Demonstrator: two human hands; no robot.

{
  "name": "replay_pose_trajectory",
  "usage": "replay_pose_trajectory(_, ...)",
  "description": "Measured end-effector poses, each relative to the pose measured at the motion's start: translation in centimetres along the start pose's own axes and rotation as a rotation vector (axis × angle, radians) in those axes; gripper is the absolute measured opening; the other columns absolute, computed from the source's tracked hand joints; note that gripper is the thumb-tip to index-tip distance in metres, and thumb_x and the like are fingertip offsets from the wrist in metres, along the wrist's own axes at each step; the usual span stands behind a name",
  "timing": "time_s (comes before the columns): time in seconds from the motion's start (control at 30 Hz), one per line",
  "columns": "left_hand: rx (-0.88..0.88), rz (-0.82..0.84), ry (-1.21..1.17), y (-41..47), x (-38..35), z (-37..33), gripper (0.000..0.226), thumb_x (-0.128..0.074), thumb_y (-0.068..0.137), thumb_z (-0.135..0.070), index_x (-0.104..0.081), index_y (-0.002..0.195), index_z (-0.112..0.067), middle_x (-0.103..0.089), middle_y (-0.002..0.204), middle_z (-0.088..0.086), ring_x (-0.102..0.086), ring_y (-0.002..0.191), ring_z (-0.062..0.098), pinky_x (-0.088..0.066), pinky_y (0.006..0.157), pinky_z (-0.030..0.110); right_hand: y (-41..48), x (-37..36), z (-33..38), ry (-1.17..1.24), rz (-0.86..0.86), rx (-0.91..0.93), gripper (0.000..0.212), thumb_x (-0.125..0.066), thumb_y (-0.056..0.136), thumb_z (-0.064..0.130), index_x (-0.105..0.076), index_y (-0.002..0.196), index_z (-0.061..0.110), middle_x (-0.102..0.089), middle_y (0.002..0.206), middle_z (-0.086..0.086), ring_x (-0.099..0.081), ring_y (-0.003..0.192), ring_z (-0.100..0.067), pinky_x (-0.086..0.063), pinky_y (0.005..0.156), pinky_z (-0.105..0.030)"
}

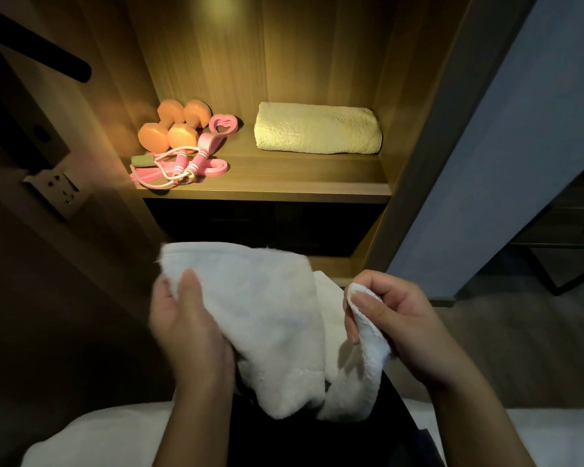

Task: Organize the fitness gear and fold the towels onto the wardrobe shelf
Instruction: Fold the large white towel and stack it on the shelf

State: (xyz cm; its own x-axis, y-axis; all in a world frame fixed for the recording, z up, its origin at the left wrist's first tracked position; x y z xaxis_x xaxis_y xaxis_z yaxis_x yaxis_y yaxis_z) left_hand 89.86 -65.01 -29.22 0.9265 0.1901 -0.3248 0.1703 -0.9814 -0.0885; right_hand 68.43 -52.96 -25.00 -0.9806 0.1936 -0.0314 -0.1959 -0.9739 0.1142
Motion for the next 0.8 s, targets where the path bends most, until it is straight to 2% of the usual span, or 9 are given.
replay_pose_trajectory(0.1,-0.146,-0.004,-0.090,0.2,0.2,-2.3,0.022,-0.054,0.094,-0.032,-0.070,0.104,-0.043,-0.073,0.107,-0.011,-0.070,0.099,0.012,-0.058,0.071,0.026,0.3,-0.2,0.1,0.106,-0.015,0.009,0.022,-0.057,0.093,0.035,-0.064,0.078,0.020,-0.062,0.064,-0.002,-0.057,0.058,-0.008,-0.046,0.061,-0.016)
replay_pose_trajectory(0.2,-0.029,0.183,-0.012,-0.6,-2.4,-0.6,0.020,-0.053,0.092,-0.039,-0.073,0.095,-0.041,-0.075,0.101,-0.005,-0.072,0.093,0.014,-0.056,0.066,0.023,1.3,-0.7,0.1,0.101,-0.072,0.034,0.023,-0.057,0.095,0.034,-0.062,0.082,0.016,-0.064,0.068,-0.002,-0.058,0.064,-0.007,-0.046,0.065,-0.015)
replay_pose_trajectory(0.3,0.054,0.360,0.106,-2.8,-5.1,1.2,0.028,-0.048,0.093,-0.038,-0.074,0.084,-0.034,-0.076,0.089,0.000,-0.073,0.079,0.012,-0.054,0.059,0.018,2.3,-1.8,-0.2,0.036,-0.088,0.048,0.017,-0.055,0.099,0.021,-0.063,0.086,0.011,-0.068,0.075,-0.005,-0.065,0.071,-0.014,-0.051,0.072,-0.024)
replay_pose_trajectory(0.37,0.074,0.490,0.195,-4.3,-6.7,2.0,0.036,-0.044,0.099,-0.033,-0.074,0.081,-0.029,-0.075,0.080,0.001,-0.071,0.071,0.009,-0.051,0.055,0.015,2.6,-2.1,-0.7,0.069,-0.096,0.019,0.010,-0.058,0.097,0.014,-0.063,0.089,0.010,-0.069,0.078,-0.010,-0.070,0.070,-0.022,-0.056,0.066,-0.032)
replay_pose_trajectory(0.4,0.084,0.553,0.236,-5.1,-7.3,2.4,0.038,-0.041,0.102,-0.032,-0.073,0.082,-0.027,-0.074,0.079,0.002,-0.071,0.071,0.010,-0.051,0.056,0.015,2.6,-2.0,-1.0,0.070,-0.112,0.008,0.007,-0.060,0.095,0.011,-0.064,0.090,0.011,-0.069,0.079,-0.011,-0.071,0.070,-0.024,-0.056,0.064,-0.031)
replay_pose_trajectory(0.53,-0.012,0.650,0.337,-6.6,-8.8,2.0,0.030,-0.045,0.104,-0.022,-0.071,0.089,-0.021,-0.071,0.086,0.008,-0.070,0.081,0.020,-0.057,0.066,0.032,2.1,-0.6,-1.0,-0.128,-0.237,0.051,0.008,-0.066,0.091,0.008,-0.066,0.087,0.014,-0.068,0.081,0.005,-0.065,0.076,-0.004,-0.050,0.066,-0.016)
replay_pose_trajectory(0.63,-0.030,0.638,0.326,-6.7,-9.0,1.9,0.018,-0.053,0.101,-0.019,-0.069,0.094,-0.025,-0.070,0.091,0.007,-0.069,0.084,0.023,-0.058,0.071,0.040,2.0,0.4,-1.5,-0.178,-0.323,0.055,0.010,-0.067,0.089,0.007,-0.067,0.085,0.015,-0.067,0.097,0.007,-0.065,0.093,-0.010,-0.052,0.077,-0.020)
replay_pose_trajectory(0.73,-0.053,0.683,0.323,-7.2,-9.5,1.9,0.026,-0.051,0.101,-0.013,-0.069,0.091,-0.030,-0.071,0.088,0.001,-0.068,0.080,0.017,-0.056,0.066,0.024,1.9,1.2,-2.6,-0.127,-0.382,-0.010,0.011,-0.067,0.089,0.010,-0.069,0.082,0.018,-0.069,0.105,0.010,-0.067,0.097,-0.008,-0.052,0.075,-0.018)
replay_pose_trajectory(0.8,-0.076,0.704,0.342,-7.5,-9.8,1.9,0.031,-0.049,0.101,-0.010,-0.069,0.089,-0.031,-0.071,0.087,-0.006,-0.067,0.081,0.010,-0.053,0.066,0.016,1.9,1.3,-3.5,-0.054,-0.372,-0.072,0.008,-0.067,0.091,0.015,-0.071,0.087,0.021,-0.073,0.096,0.005,-0.070,0.088,-0.009,-0.054,0.070,-0.020)
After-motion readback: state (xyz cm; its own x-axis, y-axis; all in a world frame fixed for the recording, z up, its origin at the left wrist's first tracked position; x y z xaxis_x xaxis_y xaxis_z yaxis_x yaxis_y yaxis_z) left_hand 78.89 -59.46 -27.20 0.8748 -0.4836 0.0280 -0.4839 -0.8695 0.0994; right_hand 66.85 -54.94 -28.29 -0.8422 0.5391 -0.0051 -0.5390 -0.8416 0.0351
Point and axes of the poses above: each hand's wrist, its own y-axis towards the middle knuckle, its own x-axis out of the back of the hand, z = x × y, the point moved 10 cm from there along y, towards the middle knuckle
